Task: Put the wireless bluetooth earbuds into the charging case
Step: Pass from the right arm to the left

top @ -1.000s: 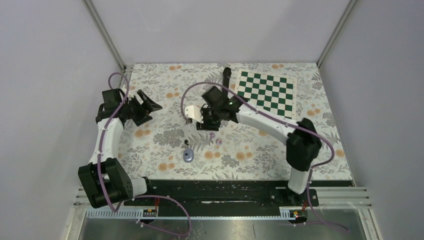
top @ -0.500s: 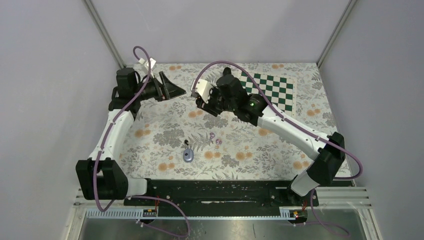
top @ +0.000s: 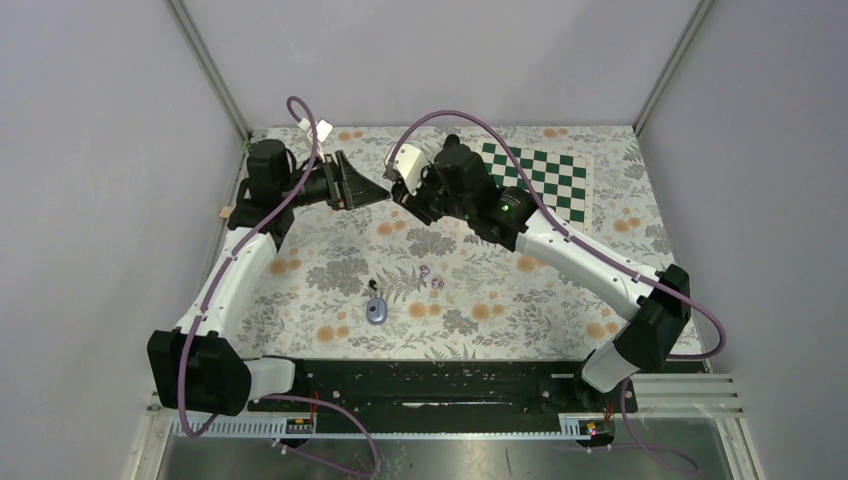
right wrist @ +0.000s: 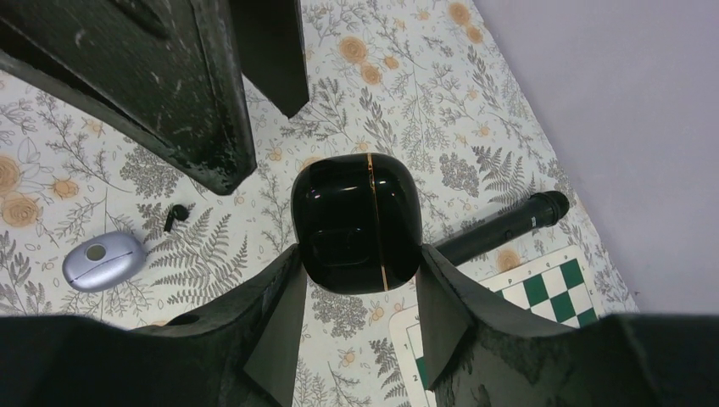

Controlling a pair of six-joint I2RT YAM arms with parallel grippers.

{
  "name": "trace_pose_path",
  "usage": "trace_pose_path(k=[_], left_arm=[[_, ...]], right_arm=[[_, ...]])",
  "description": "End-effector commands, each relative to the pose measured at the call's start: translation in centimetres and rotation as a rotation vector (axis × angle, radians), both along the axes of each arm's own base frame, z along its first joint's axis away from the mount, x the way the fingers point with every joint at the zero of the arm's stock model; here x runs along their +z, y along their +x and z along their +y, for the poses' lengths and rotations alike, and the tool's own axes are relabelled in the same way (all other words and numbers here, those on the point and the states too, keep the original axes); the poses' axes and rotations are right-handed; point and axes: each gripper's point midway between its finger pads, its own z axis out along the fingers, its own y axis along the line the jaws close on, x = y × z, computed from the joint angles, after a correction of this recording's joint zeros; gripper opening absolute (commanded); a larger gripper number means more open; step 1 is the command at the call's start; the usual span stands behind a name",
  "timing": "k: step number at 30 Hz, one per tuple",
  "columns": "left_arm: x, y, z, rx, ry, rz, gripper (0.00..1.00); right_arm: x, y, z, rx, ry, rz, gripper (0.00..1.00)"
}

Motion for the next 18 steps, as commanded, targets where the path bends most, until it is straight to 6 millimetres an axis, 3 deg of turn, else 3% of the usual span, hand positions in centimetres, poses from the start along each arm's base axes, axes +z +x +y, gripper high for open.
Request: trace_pose_path(k=[1, 18], left_arm=[[0.7, 0.2, -0.5, -0.002, -0.019, -0.021, 0.74], [0.6, 1.4, -2.8, -0.041, -0.042, 0.010, 0.45]], right_arm=[[4.9, 0.1, 0.8, 0.005, 0.128, -0.054, 0.29], [4.9, -1.1, 1.2, 0.054, 0.121, -0.050, 0.29]])
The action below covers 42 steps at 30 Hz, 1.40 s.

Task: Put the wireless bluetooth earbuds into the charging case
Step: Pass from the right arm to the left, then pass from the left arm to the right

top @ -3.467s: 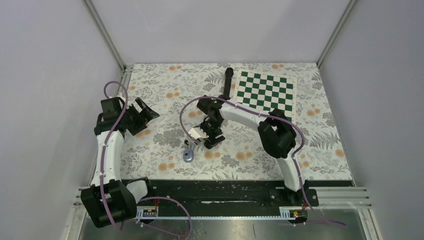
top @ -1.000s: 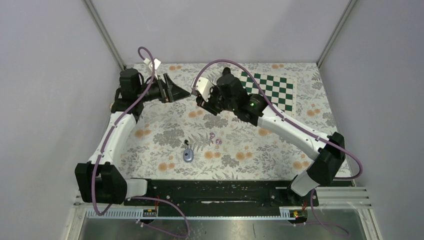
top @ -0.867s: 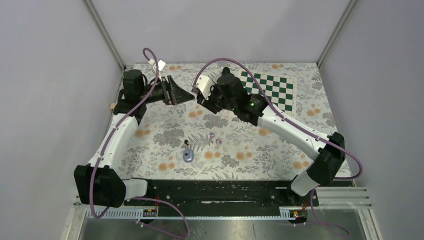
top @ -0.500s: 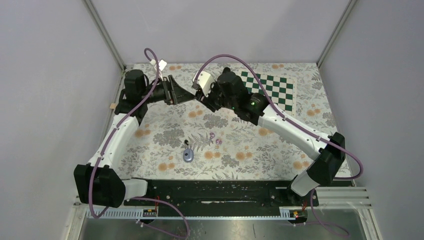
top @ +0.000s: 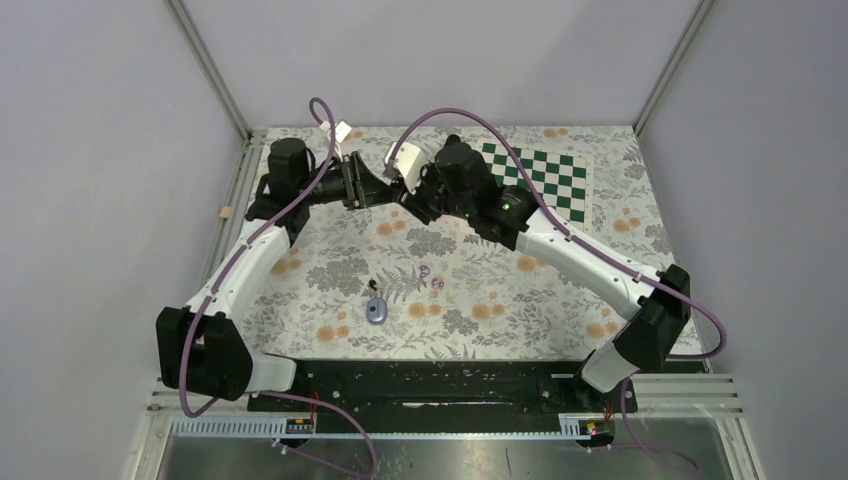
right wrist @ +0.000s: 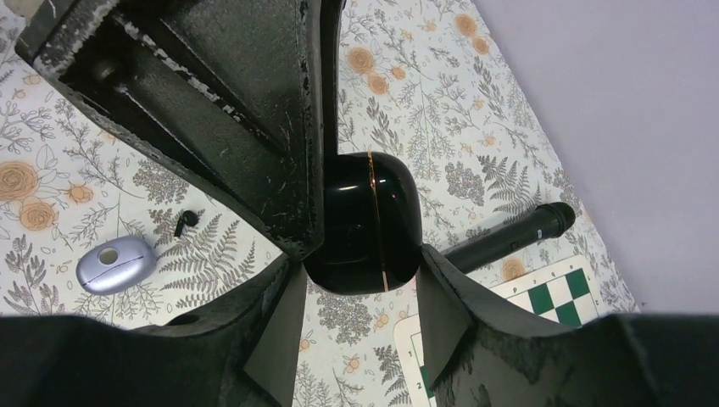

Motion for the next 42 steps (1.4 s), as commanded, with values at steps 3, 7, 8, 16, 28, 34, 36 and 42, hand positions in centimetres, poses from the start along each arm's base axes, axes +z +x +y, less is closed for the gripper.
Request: trace_pose_path(k=[3, 7, 8, 16, 28, 34, 36, 42], left_arm=[[1.7, 1.1, -0.3, 0.003, -0.021, -0.060, 0.40], [1.7, 1.1, -0.4, -0.006, -0.026, -0.066, 0.34], [1.7, 1.1, -0.5, -0.014, -0.031, -0.071, 0.30], [0.8, -0.7, -0.5, -0.134, -0.037, -0.189, 0.01], [-1.1, -4.9, 1.7, -0.324, 0.057, -0.652, 0.00], [-1.4, -6.0, 1.6, -0.394, 0.081, -0.896, 0.00], [-1.5, -5.8, 1.6, -0.393, 0.084, -0.902, 0.00], [-1.7, -7.0, 0.5, -0.445, 0.072, -0.931, 0.00]], right_arm=[[3.7, -1.0, 0.6, 0.038, 0.084, -0.050, 0.29], [3.5, -1.3, 0.7, 0.048, 0.083, -0.043, 0.29], [3.4, -1.3, 0.7, 0.049, 0.082, -0.039, 0.29], [3.2, -2.4, 0.5, 0.068, 0.101, 0.030, 0.56], [7.7, -7.7, -3.1, 0.275, 0.205, 0.409, 0.77], [5.2, -7.9, -2.5, 0.447, 0.169, 0.440, 0.75], [4.7, -7.6, -1.6, 0.491, 0.171, 0.444, 0.75], [4.0, -6.3, 0.9, 0.501, 0.206, 0.495, 0.77]])
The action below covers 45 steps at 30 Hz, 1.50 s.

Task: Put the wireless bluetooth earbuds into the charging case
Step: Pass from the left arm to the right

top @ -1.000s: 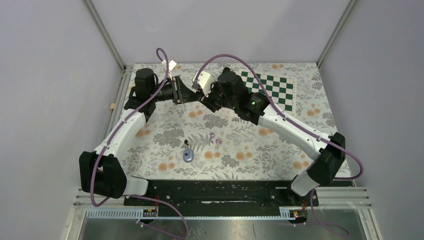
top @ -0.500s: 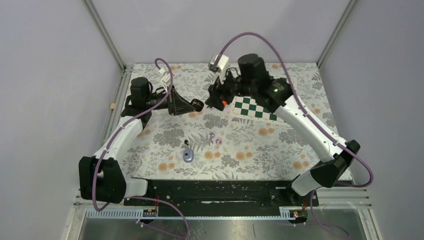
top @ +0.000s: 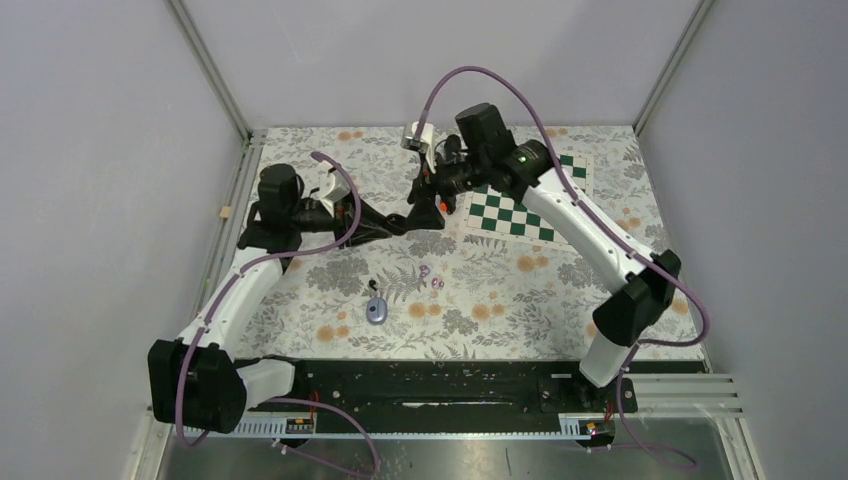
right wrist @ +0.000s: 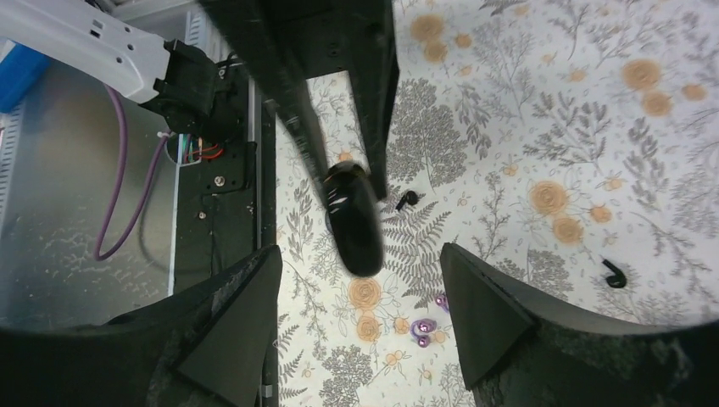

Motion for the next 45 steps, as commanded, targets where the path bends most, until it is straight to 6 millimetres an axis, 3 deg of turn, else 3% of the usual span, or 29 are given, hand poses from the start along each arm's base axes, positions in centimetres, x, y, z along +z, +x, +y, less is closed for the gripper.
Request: trace_pose_path(k=[1, 5, 15, 21, 28, 31, 34, 35, 38, 40, 45], left_arm=[[0.5, -1.6, -1.1, -0.101, -0.013, -0.123, 0.00], [0.2, -1.7, -1.2, -0.104, -0.013, -0.105, 0.00], [1.3, -1.0, -1.5, -0.082, -0.070, -0.064, 0.00], [1.5, -1.1, -1.5, -0.077, -0.090, -0.076, 0.00], [1.2, -1.2, -1.5, -0.078, -0.090, -0.071, 0.00], [1.2, -1.1, -1.6, -0.073, -0.092, -0.071, 0.00], [0.9, -0.9, -1.6, -0.066, -0.091, -0.053, 0.00], [0.8, -0.7, -1.6, -0.050, -0.092, -0.047, 0.02], [0.2, -0.3, -1.7, -0.016, -0.088, -0.044, 0.31], [-0.1, -0.3, -1.7, -0.002, -0.086, -0.064, 0.44], [0.0, -0.1, -1.8, 0.006, -0.095, -0.078, 0.50]], right_arm=[[1.2, -0.2, 1.6, 0.062, 0.054, -0.002, 0.77], [-0.1, -0.3, 1.8, 0.073, 0.020, 0.002, 0.76], [-2.0, -1.5, 0.9, 0.086, -0.050, 0.000, 0.60], [-2.6, -1.2, 0.5, 0.058, -0.081, -0.006, 0.50], [-3.2, -1.2, -0.2, 0.059, -0.116, -0.031, 0.45], [-3.1, -1.2, -0.3, 0.060, -0.118, -0.036, 0.33], [-2.6, -1.2, -0.3, 0.065, -0.111, -0.051, 0.16], [-2.2, -1.2, -0.3, 0.067, -0.104, -0.061, 0.12], [-1.5, -1.3, -0.5, 0.080, -0.113, -0.081, 0.05], [-1.7, -1.5, -0.9, 0.107, -0.159, -0.101, 0.01], [-1.9, -1.4, -1.7, 0.157, -0.274, -0.117, 0.00]])
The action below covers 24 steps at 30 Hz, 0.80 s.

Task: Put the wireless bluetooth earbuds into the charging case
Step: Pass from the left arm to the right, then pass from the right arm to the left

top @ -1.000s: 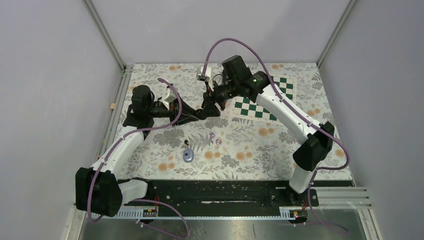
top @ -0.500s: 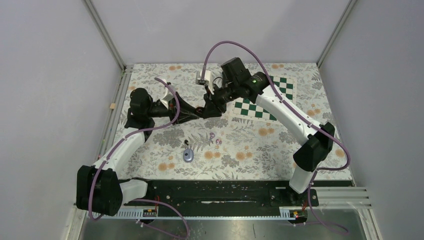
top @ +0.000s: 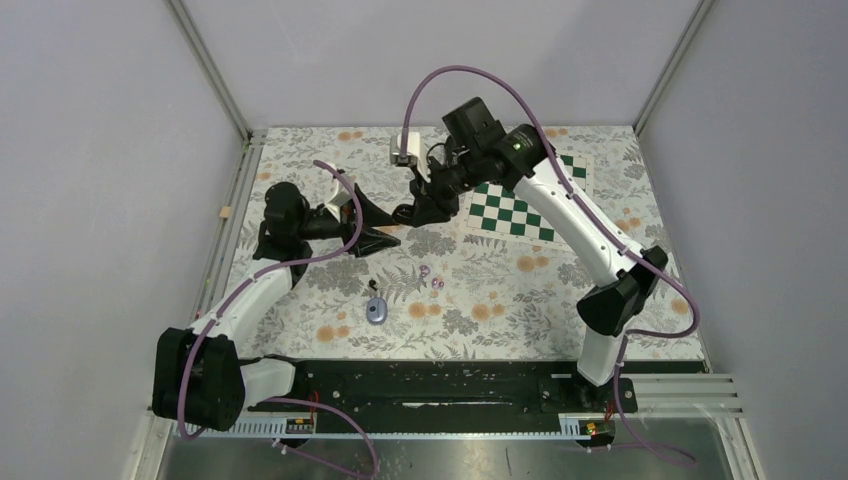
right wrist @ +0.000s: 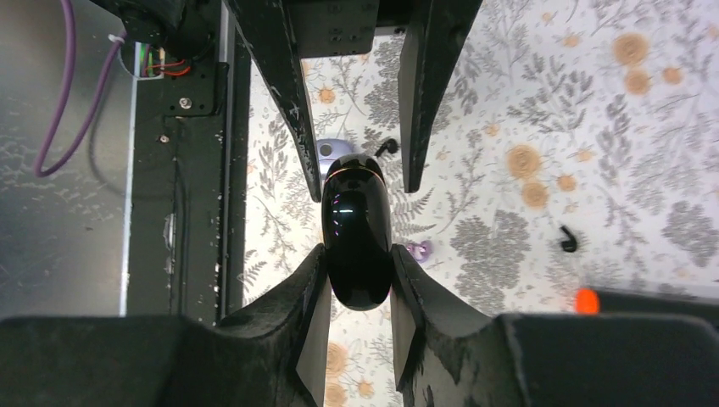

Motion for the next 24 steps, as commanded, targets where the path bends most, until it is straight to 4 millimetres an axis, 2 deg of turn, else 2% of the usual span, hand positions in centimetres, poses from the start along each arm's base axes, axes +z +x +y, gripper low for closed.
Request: trace_pose_path(k=[1, 6, 10, 24], left_arm=[[1.2, 0.4, -0.2, 0.022, -0.021, -0.109, 0.51], [1.8, 0.6, -0.5, 0.055, -0.049, -0.113, 0.58], [2.7, 1.0, -0.4, 0.106, -0.077, -0.116, 0.58], [2.8, 0.5, -1.2, 0.084, -0.096, -0.118, 0.46]], right_arm=[[0.3, -0.7, -1.1, 0.052, -0.104, -0.020, 0.00], [0.4, -0.3, -1.0, 0.063, -0.169, -0.064, 0.00], [-0.1, -0.3, -1.1, 0.084, -0.205, -0.105, 0.00], [-0.3, 0.4, -0.3, 0.043, -0.239, -0.134, 0.00]])
